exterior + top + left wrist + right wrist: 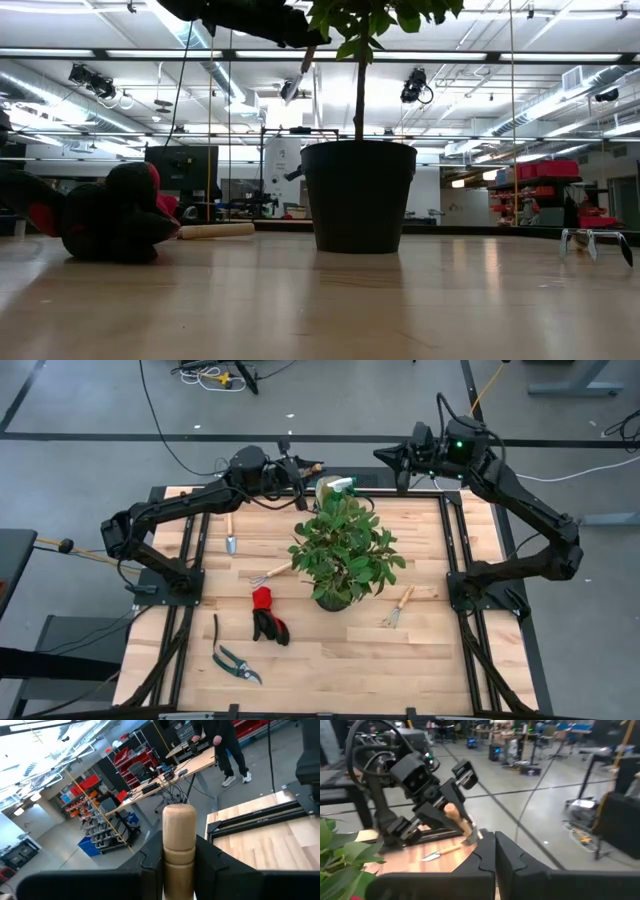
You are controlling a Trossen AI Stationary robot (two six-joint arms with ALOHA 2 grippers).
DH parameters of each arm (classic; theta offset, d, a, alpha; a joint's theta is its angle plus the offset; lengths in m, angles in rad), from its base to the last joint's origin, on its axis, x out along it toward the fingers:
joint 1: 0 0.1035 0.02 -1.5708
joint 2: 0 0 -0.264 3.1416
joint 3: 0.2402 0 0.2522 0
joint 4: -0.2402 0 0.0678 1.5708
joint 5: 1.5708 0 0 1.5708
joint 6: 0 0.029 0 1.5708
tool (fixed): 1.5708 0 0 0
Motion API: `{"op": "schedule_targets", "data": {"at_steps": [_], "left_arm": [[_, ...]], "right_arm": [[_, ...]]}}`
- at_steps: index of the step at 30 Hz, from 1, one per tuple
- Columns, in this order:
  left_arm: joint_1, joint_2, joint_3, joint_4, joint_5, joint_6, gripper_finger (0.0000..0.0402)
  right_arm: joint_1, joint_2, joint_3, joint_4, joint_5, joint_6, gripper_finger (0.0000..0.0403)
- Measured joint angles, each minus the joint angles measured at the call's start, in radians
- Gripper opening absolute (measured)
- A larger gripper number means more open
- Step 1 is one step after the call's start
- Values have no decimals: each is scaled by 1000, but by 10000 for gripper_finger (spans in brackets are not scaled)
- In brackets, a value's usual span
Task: Pick & Place Garden tools in Gardening bag
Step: Put the brown trowel into the gardening bag
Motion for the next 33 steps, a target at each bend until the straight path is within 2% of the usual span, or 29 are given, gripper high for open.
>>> {"op": "schedule_targets", "data": {"at_steps": [3, 6, 11, 18, 21, 26, 33], "left_arm": [[5, 0, 0, 0, -7, -32, 70], [17, 0, 0, 0, -8, -83, 70], [51, 1, 0, -1, 36, -164, 70], [128, 1, 0, -1, 131, -281, 71], [158, 1, 0, -3, 200, -313, 71], [183, 32, 2, -17, 259, -317, 71], [172, 126, 2, 3, 259, -229, 71]], "right_arm": [[34, -37, 0, -2, 76, -21, 1], [69, -74, 0, -1, 106, -44, 1], [85, -107, 0, -1, 77, -46, 1], [86, -108, 0, -3, -30, -40, 0], [85, -102, 0, -18, -46, -37, 0], [85, -88, 0, -29, -46, -20, 0], [85, -70, 0, -65, 86, -20, 0]]}}
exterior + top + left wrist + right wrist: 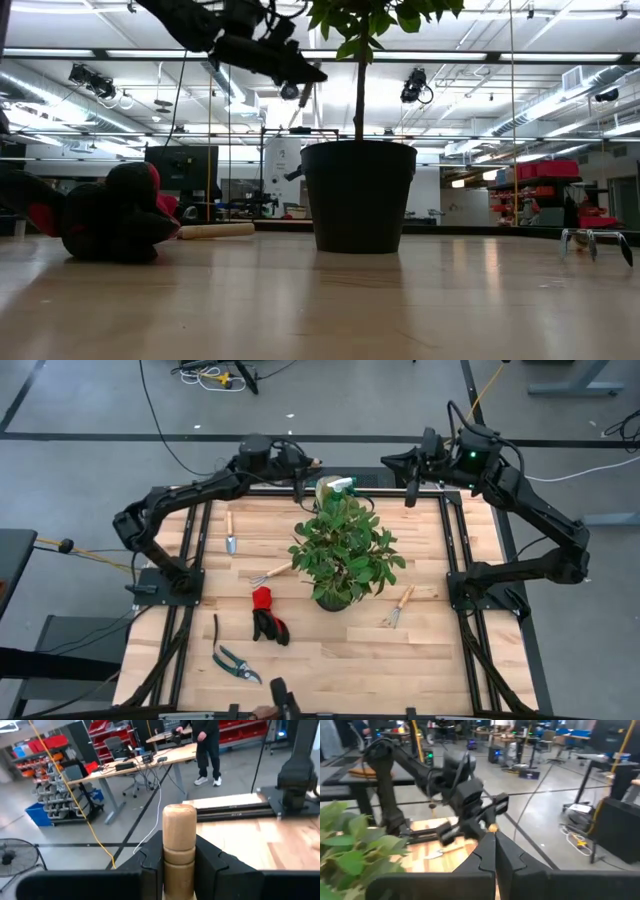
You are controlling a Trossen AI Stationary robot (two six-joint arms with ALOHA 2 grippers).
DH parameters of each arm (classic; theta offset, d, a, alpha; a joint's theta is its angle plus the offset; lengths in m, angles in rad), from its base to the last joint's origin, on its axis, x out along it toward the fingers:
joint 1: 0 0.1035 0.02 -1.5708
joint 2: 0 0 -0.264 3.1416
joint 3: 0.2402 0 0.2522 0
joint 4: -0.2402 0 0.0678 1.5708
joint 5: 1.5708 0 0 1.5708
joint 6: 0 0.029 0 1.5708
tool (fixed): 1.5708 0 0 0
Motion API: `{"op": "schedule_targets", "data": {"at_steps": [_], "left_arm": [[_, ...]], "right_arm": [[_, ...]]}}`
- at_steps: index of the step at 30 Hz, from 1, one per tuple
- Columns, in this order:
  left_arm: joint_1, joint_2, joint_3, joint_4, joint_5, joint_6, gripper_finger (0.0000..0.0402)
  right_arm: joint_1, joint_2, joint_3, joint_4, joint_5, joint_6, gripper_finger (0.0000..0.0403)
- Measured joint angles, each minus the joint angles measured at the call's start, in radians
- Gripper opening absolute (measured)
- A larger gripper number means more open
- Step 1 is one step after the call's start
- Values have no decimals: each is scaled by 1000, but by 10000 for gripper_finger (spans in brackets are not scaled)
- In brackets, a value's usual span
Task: Pick & Place Garden tools in Gardening bag
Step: Put the brown trowel into the gardening bag
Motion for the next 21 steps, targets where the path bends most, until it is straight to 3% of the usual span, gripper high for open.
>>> {"op": "schedule_targets", "data": {"at_steps": [13, 21], "left_arm": [[8, 161, -1, 339, 133, -58, 71], [-13, 178, -2, 362, 196, -99, 71]], "right_arm": [[0, 7, 0, -2, 51, 100, 0], [0, 7, 0, -2, 76, 102, 0]]}}
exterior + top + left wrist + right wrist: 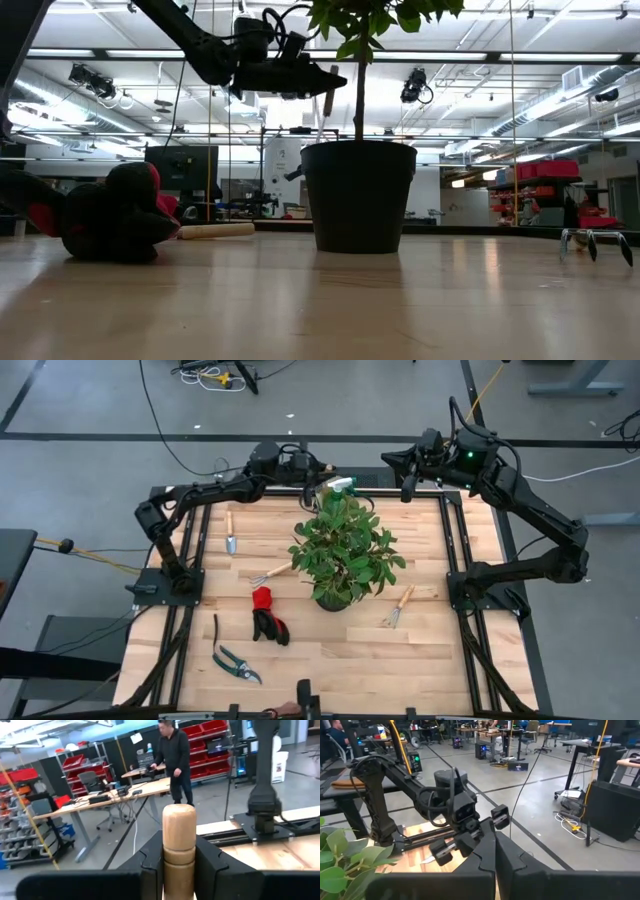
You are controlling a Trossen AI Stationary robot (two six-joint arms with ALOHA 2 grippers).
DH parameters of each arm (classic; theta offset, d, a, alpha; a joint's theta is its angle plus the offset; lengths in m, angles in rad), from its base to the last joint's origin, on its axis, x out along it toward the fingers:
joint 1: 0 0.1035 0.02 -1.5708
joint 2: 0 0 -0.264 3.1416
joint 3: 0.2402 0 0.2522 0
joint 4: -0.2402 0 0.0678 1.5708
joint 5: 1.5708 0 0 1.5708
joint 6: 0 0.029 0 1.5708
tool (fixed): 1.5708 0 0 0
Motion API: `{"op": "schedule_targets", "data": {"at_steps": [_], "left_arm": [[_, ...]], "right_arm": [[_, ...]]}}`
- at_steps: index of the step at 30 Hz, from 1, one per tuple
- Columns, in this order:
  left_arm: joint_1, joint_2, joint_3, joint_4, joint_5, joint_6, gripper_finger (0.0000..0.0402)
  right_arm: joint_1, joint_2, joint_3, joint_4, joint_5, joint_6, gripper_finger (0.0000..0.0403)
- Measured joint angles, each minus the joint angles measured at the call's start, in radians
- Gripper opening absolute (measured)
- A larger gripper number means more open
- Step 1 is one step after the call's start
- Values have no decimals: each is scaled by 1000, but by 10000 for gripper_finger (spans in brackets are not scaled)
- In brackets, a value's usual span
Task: Pick & Place Garden tools in Gardening bag
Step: Put the brown trowel into the gardening bag
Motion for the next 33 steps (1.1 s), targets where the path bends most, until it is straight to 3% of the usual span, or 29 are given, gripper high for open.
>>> {"op": "schedule_targets", "data": {"at_steps": [6, 11, 21, 33], "left_arm": [[-38, 0, 0, 19, 1, 3, 71], [-82, 18, 2, 36, -49, 91, 71], [-91, 98, 1, 127, -71, 23, 71], [-134, 120, 0, 106, -55, 12, 71]], "right_arm": [[0, 0, 0, -1, 0, 0, 0], [0, 0, 0, -1, 0, -3, 0], [0, 0, 0, -6, -11, -3, 0], [0, 0, -1, -29, -10, 0, 0]]}}
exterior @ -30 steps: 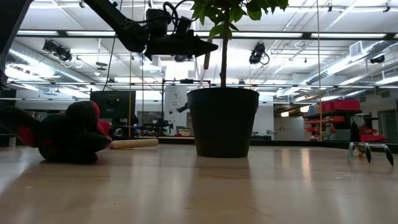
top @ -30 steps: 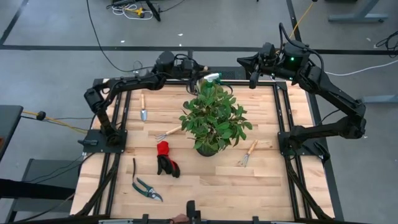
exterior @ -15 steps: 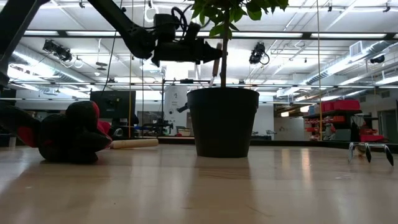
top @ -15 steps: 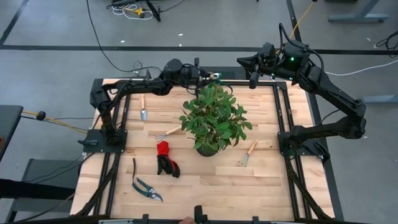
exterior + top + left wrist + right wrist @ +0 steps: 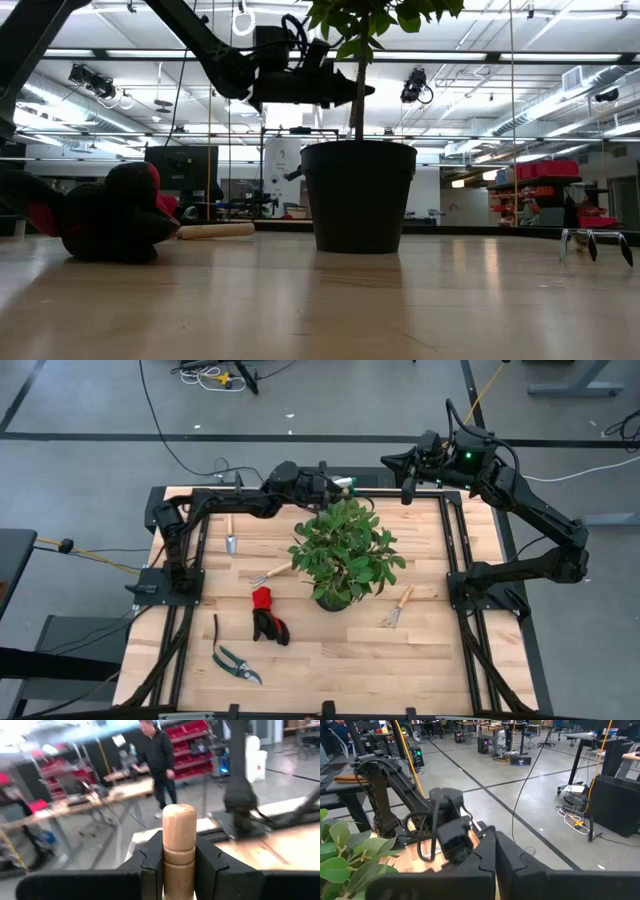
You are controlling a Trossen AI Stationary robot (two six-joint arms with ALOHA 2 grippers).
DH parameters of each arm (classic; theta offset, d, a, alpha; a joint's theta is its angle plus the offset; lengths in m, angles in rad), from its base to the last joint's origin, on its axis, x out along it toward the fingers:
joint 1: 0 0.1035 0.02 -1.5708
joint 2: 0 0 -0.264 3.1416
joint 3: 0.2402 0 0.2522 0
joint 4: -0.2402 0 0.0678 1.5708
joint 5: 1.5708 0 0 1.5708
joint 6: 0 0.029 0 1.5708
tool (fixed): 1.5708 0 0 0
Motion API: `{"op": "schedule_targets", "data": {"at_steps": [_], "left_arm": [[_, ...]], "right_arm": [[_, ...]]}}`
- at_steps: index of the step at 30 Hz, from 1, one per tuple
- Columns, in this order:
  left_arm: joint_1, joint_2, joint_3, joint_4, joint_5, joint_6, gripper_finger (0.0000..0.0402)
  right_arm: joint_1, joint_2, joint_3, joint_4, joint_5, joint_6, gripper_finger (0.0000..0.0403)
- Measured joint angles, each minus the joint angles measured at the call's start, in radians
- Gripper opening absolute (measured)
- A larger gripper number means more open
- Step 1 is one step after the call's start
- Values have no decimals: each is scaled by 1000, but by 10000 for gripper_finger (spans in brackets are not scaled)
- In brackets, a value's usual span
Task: Pick & Place Garden tools in Gardening bag
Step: Put the brown trowel into the gardening bag, then put the brown hand rake into the gardening bag
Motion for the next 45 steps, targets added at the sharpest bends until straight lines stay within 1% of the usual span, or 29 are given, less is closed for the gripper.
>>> {"op": "schedule_targets", "data": {"at_steps": [5, 11, 31, 35, 41, 45], "left_arm": [[-29, 29, 0, 6, 6, 8, 71], [-49, 31, 0, 16, -1, 8, 71], [-76, 31, 0, -2, -5, 8, 74], [-77, 31, 0, -11, -18, 7, 94], [-77, 30, 0, -59, -21, 7, 139], [-77, 30, 0, -62, -20, 7, 168]], "right_arm": [[0, 0, 0, -1, 0, -4, 0], [0, 0, 0, -2, 1, -7, 0], [0, 0, 0, -2, 1, -23, 0], [0, 0, 0, -2, 1, -23, 0], [0, 0, 0, -2, 1, -23, 0], [0, 0, 0, -2, 1, -23, 0]]}}
